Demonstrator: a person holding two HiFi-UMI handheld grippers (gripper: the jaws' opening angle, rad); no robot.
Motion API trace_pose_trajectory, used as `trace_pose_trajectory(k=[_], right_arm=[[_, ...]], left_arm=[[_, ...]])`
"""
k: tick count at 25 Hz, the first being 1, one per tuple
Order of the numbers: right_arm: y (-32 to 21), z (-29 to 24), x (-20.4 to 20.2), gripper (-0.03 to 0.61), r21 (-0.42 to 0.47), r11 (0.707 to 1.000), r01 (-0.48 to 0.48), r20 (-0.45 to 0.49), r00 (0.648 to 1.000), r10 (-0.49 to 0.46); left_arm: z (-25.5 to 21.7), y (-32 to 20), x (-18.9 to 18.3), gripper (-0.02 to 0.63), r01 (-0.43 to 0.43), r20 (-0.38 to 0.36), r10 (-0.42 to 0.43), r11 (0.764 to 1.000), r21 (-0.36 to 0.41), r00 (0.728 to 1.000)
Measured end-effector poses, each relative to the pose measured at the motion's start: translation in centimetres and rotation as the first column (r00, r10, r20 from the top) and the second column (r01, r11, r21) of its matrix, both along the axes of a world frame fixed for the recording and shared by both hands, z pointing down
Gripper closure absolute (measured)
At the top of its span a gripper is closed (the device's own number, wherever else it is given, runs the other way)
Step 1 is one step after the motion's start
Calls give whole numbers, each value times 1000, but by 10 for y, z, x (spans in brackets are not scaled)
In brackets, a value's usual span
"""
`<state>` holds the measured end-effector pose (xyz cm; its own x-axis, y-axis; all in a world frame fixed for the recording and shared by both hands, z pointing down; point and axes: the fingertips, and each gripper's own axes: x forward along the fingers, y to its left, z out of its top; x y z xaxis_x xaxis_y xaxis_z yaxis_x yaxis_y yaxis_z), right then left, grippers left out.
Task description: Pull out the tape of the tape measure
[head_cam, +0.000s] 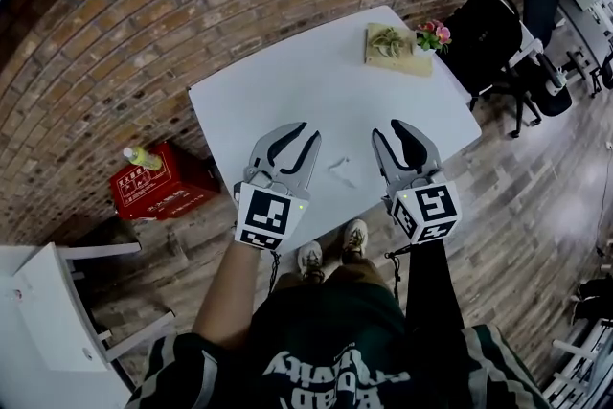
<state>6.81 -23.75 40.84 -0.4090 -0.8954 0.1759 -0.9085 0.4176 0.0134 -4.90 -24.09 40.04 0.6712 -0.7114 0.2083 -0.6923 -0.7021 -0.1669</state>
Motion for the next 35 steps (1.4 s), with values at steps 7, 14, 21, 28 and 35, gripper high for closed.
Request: trace_pose_trajectory(k=[7,14,21,28,35], right_arm=[[-6,73,-4,409,-175,984,42,-38,998,-49],[3,148,-15,380,-344,935,86,-80,990,-120],[17,208,-24,359,-477,872,111,-118,975,-189],[31,256,-27,354,-593,799,95,-139,966,-219],[40,286,-30,355,-654,754,69,-147,965,-216]], left_arm=[[64,3,19,491,-20,42,25,994,-109,999],[143,7,22,486,-13,99,40,966,-258,994],[196,14,21,486,20,160,39,936,-351,986],[208,17,28,486,11,168,57,925,-380,984],[217,16,25,486,13,186,66,920,-392,980]])
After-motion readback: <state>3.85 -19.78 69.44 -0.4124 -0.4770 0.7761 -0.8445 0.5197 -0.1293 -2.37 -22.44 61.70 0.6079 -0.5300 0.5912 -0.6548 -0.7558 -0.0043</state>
